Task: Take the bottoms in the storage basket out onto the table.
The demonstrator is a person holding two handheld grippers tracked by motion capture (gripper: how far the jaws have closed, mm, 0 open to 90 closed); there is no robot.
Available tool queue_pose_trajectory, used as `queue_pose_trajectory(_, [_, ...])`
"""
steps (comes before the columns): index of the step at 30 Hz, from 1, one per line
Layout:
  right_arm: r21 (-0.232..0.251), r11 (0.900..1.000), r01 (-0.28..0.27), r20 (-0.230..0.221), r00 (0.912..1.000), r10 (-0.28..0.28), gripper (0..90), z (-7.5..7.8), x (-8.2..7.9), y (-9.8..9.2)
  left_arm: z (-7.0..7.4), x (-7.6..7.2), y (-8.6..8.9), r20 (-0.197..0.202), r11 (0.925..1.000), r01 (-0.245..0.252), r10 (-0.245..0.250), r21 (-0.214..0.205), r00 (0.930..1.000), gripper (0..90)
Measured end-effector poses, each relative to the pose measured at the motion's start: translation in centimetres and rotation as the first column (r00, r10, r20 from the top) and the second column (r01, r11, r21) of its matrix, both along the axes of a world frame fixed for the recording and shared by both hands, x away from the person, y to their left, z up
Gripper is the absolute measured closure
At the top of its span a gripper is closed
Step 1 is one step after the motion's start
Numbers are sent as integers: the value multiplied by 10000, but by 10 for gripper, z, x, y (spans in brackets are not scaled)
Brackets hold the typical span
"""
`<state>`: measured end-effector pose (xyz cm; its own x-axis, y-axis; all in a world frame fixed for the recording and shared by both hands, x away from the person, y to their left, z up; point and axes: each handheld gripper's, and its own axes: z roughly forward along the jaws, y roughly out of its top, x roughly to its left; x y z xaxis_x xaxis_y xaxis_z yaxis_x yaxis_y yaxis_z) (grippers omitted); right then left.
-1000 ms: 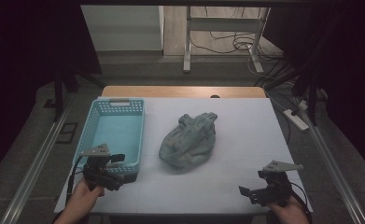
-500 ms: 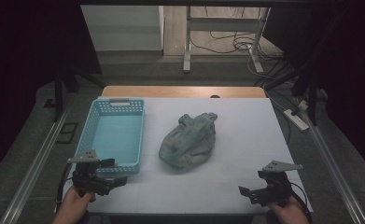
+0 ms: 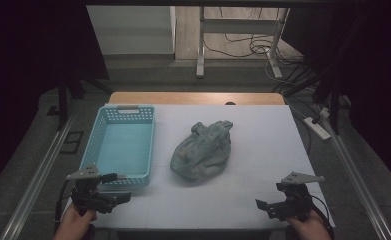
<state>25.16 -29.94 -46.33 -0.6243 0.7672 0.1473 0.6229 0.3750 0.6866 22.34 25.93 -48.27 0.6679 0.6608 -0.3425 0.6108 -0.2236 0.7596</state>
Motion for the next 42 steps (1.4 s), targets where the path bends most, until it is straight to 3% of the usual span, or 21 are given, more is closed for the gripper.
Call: queue_pose_trajectory(42, [8, 10000, 9, 79, 10000, -9, 4, 0, -1, 0, 1, -23, 28, -231, 9974, -551, 562, 456, 9982, 0])
